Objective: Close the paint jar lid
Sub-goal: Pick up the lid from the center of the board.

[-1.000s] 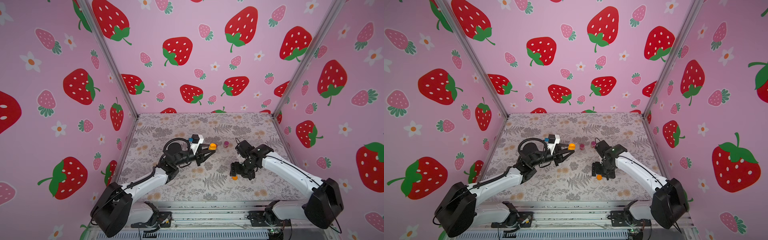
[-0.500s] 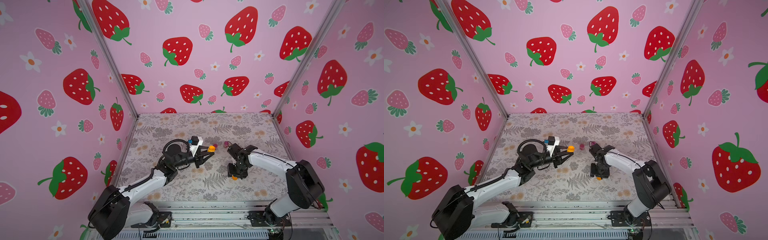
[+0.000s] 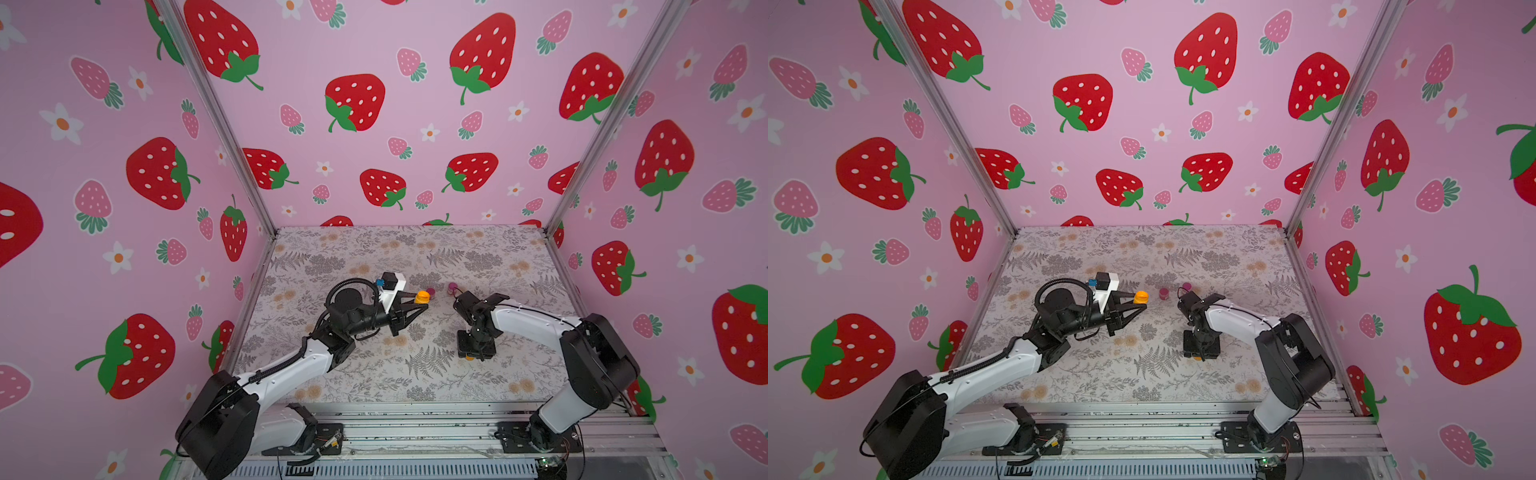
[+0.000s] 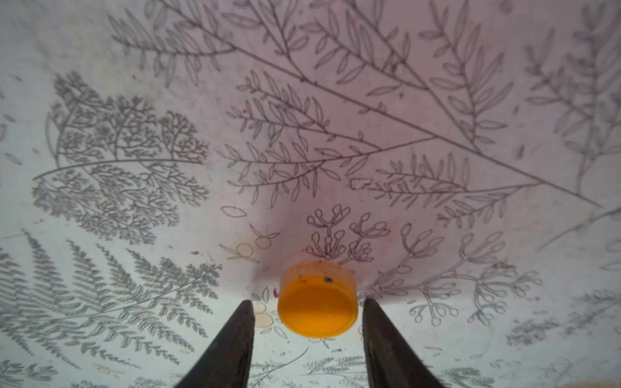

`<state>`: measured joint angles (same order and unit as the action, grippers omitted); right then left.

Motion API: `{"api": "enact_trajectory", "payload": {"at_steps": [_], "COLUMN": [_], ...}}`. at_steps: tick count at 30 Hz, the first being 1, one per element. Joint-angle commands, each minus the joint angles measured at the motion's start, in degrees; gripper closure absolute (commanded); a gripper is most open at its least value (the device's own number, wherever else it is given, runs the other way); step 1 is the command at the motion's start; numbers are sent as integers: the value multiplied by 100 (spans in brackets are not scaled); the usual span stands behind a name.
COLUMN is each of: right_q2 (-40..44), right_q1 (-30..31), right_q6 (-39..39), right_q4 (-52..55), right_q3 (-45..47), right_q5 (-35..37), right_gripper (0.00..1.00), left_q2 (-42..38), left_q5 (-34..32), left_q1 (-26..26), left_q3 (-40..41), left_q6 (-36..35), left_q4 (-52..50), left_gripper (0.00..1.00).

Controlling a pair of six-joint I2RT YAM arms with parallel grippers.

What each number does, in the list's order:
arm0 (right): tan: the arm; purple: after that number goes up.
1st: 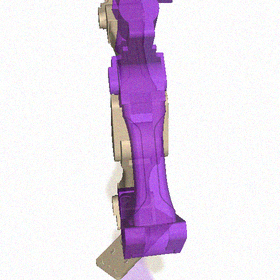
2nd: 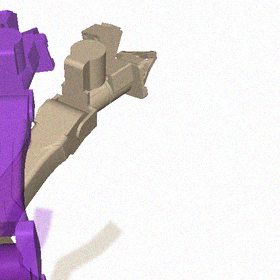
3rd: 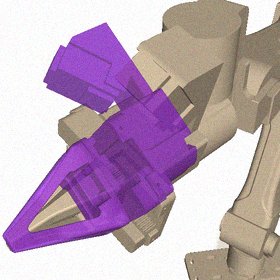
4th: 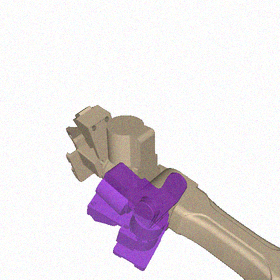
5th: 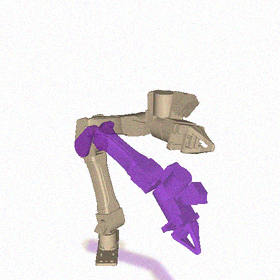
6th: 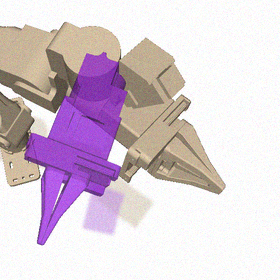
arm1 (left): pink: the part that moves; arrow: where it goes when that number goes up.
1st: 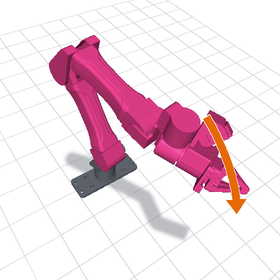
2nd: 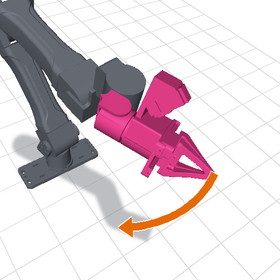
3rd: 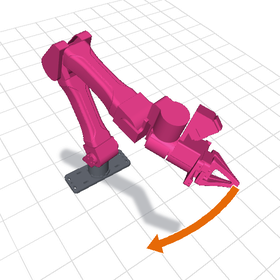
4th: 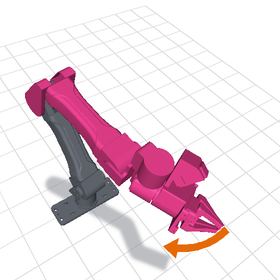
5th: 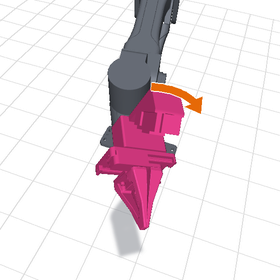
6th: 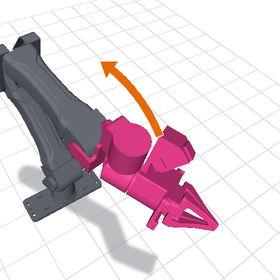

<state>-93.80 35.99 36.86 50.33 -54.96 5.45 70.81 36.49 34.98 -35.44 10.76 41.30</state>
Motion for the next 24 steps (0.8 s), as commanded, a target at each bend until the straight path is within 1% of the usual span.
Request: {"api": "enact_trajectory", "payload": {"at_steps": [1, 11, 17, 21, 24], "right_q2": [-77, -143, -28, 264, 663], "right_q1": [-15, -48, -41, -42, -69], "right_q6": [38, 17, -5, -62, -183], "right_q4": [-42, -42, 61, 238, 423], "right_q3": [29, 47, -12, -155, -426], "right_q5": [90, 107, 114, 72, -141], "right_gripper": [51, 63, 68, 71, 71], "left_q2": [-120, -146, -164, -193, -232], "left_q5": [7, -24, -31, -30, -32], "left_q1": [5, 2, 2, 3, 16], "left_q3": [-15, -13, -24, -51, -55], "left_q6": [-48, -75, -85, -118, -149], "left_q4": [-2, -61, -105, -209, -281], "left_gripper": [80, 80, 80, 80, 80]}}
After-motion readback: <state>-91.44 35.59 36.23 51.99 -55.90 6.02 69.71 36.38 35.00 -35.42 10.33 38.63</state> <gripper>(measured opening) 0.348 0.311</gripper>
